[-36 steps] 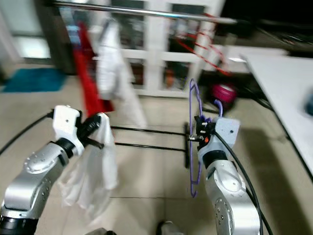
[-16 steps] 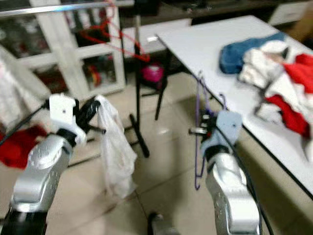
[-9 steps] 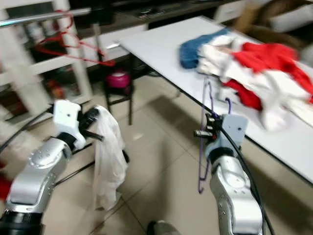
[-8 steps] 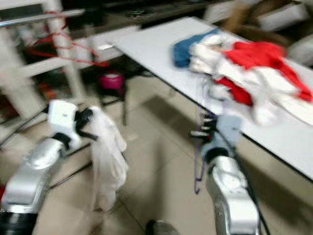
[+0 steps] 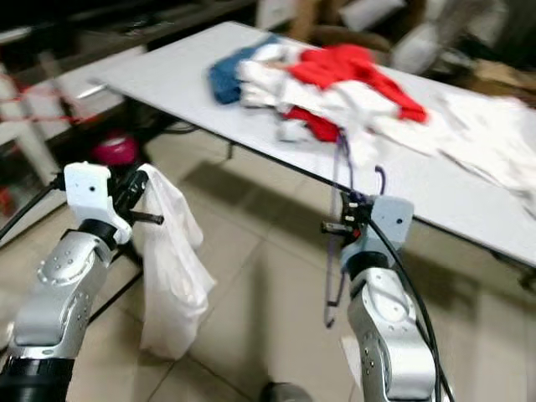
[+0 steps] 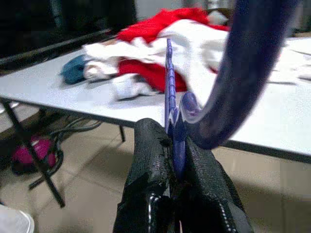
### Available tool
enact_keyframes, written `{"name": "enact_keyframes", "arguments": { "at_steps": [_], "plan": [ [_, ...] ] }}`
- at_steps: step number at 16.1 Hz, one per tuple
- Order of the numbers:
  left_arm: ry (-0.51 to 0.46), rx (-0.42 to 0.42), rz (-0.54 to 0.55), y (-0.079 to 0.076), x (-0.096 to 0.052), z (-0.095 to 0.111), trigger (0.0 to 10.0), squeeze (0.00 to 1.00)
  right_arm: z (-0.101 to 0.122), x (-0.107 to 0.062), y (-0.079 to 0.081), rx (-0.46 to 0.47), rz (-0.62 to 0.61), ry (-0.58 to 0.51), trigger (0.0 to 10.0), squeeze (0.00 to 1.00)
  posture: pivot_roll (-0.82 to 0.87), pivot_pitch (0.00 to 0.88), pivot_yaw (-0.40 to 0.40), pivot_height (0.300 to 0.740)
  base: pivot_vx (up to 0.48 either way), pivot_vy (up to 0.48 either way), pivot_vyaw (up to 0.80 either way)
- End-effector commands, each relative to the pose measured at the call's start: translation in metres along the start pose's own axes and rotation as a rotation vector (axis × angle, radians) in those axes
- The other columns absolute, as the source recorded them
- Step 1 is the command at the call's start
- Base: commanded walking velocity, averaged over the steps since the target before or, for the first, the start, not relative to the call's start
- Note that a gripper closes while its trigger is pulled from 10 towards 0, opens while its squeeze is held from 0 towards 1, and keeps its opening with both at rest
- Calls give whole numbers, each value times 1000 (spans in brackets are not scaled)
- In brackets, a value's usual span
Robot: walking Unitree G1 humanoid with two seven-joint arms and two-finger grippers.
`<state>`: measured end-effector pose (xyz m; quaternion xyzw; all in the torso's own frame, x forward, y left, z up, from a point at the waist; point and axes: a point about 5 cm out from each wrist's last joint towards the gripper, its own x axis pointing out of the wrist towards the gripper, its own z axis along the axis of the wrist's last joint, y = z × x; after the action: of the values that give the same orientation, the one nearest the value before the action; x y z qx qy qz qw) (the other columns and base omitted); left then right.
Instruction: Hang hanger
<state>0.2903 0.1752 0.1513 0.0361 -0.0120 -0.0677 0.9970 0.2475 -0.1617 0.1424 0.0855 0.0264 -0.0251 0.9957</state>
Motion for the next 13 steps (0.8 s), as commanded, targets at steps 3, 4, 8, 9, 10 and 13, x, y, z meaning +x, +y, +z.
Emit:
{"name": "enact_keyframes", "arguments": {
  "at_steps": [3, 4, 8, 9, 10, 13],
  "plan": [
    [81, 24, -83, -6, 4, -1, 10000, 0, 7, -1, -8, -4, -31, -23, 10000, 0, -126, 45, 0, 740, 0, 0, -800],
    [63, 24, -96, -6, 3, -1, 10000, 0, 6, -2, -7, -20, -24, -11, 10000, 0, -126, 45, 0, 740, 0, 0, -800],
    [71, 42, -108, -9, 3, 1, 10000, 0, 3, 0, -4, -22, -17, -2, 10000, 0, -127, 44, 0, 740, 0, 0, -800],
    [79, 37, -126, -11, 4, 1, 10000, 0, 1, -1, -3, -37, -5, 10, 10000, 0, -127, 44, 0, 740, 0, -244, -800],
    [76, 38, -126, -12, 4, 2, 10000, 0, 1, -1, -3, -40, -6, 11, 10000, 0, -128, 50, 0, 740, 0, -322, -800],
    [79, 34, -122, -14, 5, 1, 10000, 0, 2, -1, -5, -39, -2, 23, 10000, 0, -138, 53, 3, 740, 0, -344, -473]
  ]
}}
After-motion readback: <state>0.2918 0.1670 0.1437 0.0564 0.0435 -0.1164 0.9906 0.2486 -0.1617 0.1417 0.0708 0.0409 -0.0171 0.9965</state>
